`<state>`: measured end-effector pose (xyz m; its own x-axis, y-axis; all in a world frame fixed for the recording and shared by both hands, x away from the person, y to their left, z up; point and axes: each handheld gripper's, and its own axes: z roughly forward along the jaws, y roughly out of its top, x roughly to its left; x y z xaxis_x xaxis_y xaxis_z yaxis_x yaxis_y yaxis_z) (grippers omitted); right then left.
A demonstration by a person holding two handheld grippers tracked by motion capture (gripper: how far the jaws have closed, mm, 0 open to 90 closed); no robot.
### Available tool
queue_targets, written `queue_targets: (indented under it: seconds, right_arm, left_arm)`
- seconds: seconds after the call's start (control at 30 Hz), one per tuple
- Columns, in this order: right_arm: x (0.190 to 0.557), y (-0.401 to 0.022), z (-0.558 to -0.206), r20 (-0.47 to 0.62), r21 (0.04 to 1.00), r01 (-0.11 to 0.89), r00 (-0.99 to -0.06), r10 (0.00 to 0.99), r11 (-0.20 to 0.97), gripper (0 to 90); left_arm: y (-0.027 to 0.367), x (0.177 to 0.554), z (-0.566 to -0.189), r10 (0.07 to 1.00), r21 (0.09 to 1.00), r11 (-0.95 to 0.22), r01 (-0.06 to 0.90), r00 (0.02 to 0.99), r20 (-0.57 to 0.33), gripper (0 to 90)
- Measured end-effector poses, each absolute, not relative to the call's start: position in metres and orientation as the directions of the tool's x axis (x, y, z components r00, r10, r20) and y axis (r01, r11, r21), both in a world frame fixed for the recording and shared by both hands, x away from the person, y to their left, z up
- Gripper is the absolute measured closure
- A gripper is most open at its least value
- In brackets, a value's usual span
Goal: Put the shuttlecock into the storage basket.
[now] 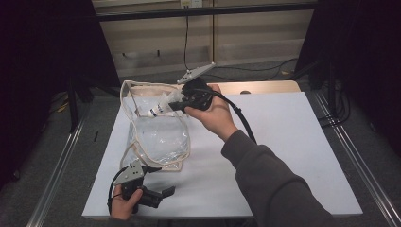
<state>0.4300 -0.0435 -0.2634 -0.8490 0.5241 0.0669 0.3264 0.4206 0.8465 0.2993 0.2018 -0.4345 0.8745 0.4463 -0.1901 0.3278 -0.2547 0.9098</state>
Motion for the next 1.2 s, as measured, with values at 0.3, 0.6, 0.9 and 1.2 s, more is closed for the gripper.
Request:
queue_targets:
  seconds: [0.3, 0.6, 0.9, 1.2]
  right_arm:
    - [0.430, -0.039, -0.266, 0.066, 0.843, 0.327, -0.850, 0.522, 0.426, 87.7]
    - [0.428, -0.032, -0.269, 0.057, 0.838, 0.318, -0.859, 0.509, 0.443, 87.6]
    - [0.427, -0.023, -0.273, 0.054, 0.836, 0.310, -0.867, 0.495, 0.453, 87.6]
    - [0.428, -0.015, -0.279, 0.062, 0.831, 0.312, -0.875, 0.481, 0.460, 87.6]
  left_arm:
    - [0.202, 0.299, -0.435, 0.445, 0.910, -0.256, 0.326, 0.875, -0.189, 2.4]
    - [0.202, 0.299, -0.435, 0.446, 0.910, -0.256, 0.327, 0.875, -0.189, 2.4]
    - [0.202, 0.299, -0.434, 0.444, 0.910, -0.256, 0.325, 0.876, -0.188, 2.4]
    - [0.202, 0.299, -0.434, 0.443, 0.910, -0.255, 0.327, 0.876, -0.191, 2.5]
